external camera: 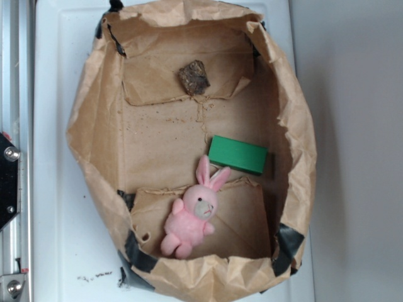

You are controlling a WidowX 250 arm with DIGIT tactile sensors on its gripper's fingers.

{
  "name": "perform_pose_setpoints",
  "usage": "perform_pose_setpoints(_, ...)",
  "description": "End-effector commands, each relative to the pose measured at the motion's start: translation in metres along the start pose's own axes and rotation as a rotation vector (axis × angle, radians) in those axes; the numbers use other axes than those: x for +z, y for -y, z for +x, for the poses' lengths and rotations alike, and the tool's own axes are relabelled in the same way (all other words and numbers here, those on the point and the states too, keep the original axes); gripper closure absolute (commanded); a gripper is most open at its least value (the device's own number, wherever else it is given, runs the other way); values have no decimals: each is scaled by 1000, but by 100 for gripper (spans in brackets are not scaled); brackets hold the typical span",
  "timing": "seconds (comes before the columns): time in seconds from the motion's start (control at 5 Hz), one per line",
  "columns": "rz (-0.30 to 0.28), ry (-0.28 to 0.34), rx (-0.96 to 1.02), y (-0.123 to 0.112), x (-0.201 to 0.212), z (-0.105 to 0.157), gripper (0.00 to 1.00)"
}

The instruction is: Grab the rock.

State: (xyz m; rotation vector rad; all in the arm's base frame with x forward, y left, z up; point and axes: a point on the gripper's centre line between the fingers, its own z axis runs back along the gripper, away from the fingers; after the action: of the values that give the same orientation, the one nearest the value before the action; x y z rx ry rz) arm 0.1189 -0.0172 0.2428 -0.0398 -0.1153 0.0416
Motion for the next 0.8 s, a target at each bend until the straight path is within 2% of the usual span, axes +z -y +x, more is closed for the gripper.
perform_pose_setpoints(0.0, 0, 0, 0, 0, 0, 0, 0)
perform_pose_setpoints(0.4, -15, 42, 390, -2, -34, 96, 0)
perform_pose_setpoints(0.6, -47, 52, 578, -15, -51, 125, 0)
